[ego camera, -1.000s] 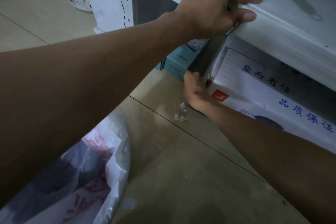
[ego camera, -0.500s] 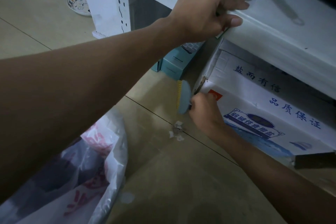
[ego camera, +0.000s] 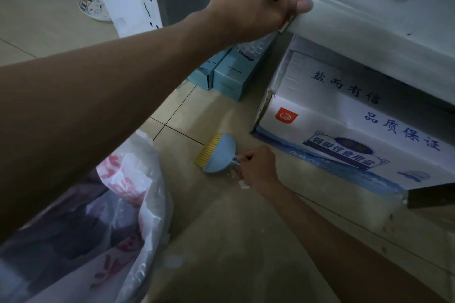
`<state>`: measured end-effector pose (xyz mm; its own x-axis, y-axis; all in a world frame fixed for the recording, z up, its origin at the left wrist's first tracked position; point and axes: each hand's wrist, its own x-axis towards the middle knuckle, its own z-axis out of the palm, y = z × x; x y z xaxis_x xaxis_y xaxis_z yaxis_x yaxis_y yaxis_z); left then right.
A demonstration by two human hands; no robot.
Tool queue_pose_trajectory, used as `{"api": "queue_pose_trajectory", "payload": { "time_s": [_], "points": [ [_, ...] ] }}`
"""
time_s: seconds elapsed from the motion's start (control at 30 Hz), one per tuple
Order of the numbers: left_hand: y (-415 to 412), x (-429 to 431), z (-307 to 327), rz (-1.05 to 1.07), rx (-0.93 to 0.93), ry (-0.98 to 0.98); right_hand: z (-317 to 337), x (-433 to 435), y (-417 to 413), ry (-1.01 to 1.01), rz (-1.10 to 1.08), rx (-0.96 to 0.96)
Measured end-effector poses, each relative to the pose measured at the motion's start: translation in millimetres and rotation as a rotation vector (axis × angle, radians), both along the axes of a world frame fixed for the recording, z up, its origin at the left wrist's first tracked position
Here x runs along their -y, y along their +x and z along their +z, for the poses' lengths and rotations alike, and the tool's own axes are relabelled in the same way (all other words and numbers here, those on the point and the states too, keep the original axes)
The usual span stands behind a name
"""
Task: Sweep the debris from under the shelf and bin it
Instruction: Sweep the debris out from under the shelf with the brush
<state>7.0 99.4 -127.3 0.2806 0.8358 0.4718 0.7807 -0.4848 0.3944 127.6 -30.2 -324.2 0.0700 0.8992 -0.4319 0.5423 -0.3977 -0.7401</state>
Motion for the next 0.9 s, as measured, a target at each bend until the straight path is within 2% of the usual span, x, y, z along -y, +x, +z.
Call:
{"api": "queue_pose_trajectory", "payload": {
  "time_s": [0.37,0.63,0.73,0.9],
  "points": [
    [2.5,14.7,14.1,0.003,-0.007,-0.052,8.1,19.7,90.7,0.069,0.008,0.148],
    [7.2,20.3,21.6,0.027,0.1,-0.122,16.2,41.0,157.9,0.021,-0.073,0.199],
    [9.5,22.6,21.7,0.055,0.134,-0.147,21.8,42.2,164.1,0.029,-0.093,0.183],
    [11.5,27.3,26.3,0.052,0.153,-0.195,36.1,40.7,136.8,0.074,-0.094,0.036]
  ]
}}
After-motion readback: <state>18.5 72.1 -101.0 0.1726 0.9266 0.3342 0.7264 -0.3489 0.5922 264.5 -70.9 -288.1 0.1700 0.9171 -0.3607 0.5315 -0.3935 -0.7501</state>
